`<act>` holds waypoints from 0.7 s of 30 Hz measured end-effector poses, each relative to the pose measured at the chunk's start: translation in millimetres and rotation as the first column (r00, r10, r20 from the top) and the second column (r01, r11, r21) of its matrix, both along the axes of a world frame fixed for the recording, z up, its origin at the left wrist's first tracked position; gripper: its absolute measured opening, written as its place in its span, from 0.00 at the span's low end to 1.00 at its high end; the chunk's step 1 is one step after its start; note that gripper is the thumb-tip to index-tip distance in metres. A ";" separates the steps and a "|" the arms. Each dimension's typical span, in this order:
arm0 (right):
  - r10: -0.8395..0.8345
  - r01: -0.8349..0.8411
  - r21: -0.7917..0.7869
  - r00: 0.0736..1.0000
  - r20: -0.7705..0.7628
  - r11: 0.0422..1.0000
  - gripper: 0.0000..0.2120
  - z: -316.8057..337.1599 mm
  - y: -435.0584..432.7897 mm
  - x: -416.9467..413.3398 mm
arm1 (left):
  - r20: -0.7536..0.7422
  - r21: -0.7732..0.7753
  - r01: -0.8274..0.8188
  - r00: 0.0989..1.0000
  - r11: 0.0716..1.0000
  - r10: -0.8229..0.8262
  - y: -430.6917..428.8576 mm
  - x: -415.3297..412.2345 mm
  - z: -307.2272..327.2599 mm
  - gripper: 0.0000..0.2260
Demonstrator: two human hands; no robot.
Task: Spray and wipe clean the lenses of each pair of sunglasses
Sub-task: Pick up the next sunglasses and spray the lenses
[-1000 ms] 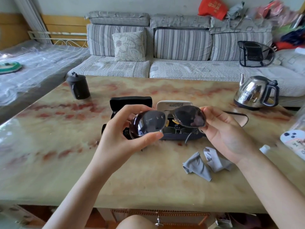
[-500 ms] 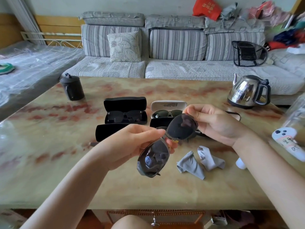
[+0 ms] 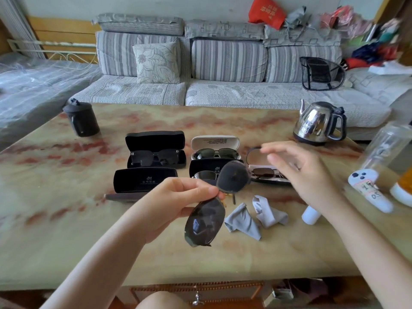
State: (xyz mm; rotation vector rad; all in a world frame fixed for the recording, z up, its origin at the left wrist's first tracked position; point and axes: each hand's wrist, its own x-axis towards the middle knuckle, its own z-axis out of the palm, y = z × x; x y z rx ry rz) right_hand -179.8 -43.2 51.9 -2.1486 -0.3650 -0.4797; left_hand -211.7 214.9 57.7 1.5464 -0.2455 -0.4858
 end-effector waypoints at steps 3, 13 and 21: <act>-0.242 0.237 0.046 0.957 0.161 0.970 0.21 -14.7 -35.7 -14.2 | 0.006 -0.037 -0.103 0.995 0.994 0.103 -1.1 -1.5 -3.3 0.09; -0.443 0.580 0.300 0.794 -0.417 0.757 0.31 -120.6 -66.1 -31.3 | 0.039 -0.053 -0.194 0.980 0.980 0.196 -14.7 -4.4 -8.7 0.11; -0.201 0.407 0.577 0.899 -0.388 0.708 0.07 -99.9 -40.9 -36.6 | 0.036 -0.059 -0.212 0.976 0.975 0.215 -21.1 -3.5 -11.1 0.12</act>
